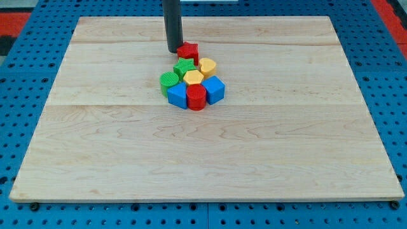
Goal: Push the red star into the group of blocks
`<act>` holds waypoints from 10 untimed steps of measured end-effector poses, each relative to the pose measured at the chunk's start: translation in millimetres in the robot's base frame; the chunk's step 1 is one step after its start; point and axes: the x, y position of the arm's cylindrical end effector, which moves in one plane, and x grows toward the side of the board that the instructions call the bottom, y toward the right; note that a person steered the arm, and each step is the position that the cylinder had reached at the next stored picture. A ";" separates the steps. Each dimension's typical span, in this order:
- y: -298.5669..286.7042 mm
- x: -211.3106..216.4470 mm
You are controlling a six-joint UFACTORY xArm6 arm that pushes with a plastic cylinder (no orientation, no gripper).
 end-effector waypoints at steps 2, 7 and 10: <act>-47.0 -6.7; -23.3 27.9; 73.1 -22.2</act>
